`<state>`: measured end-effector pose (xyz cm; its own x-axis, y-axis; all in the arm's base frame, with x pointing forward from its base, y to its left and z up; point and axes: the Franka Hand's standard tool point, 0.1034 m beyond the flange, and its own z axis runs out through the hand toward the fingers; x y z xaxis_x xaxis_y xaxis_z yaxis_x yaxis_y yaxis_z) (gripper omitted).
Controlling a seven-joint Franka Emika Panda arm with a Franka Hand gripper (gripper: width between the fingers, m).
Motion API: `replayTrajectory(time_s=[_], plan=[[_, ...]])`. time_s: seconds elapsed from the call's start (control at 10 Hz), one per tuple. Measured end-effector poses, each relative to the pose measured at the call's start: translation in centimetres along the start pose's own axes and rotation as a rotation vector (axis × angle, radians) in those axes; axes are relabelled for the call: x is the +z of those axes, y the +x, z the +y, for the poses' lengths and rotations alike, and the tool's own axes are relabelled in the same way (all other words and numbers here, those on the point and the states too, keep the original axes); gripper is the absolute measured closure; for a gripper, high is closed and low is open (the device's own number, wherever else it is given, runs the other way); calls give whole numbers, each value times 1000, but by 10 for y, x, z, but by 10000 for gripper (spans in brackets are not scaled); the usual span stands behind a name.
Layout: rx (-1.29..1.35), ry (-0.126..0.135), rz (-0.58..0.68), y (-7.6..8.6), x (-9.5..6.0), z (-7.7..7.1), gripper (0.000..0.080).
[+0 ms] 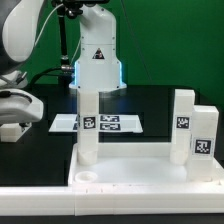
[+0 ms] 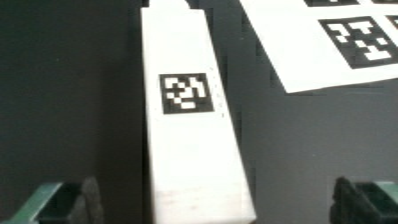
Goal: Assemble desk
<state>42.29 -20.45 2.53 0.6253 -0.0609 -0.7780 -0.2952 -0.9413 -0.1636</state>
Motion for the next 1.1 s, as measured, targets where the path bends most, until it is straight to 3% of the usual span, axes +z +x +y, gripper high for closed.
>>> replayTrajectory(time_s=[0.2, 0.3, 0.6, 0.8, 0.9, 1.1], plan=[[14, 8, -20, -1, 5, 1, 150], [50, 24, -76, -1, 15, 6, 150], [63, 15, -86, 7, 17, 9, 150], [63, 15, -85, 8, 17, 9, 423], [63, 15, -85, 8, 17, 9, 513], [63, 15, -85, 8, 17, 9, 512]])
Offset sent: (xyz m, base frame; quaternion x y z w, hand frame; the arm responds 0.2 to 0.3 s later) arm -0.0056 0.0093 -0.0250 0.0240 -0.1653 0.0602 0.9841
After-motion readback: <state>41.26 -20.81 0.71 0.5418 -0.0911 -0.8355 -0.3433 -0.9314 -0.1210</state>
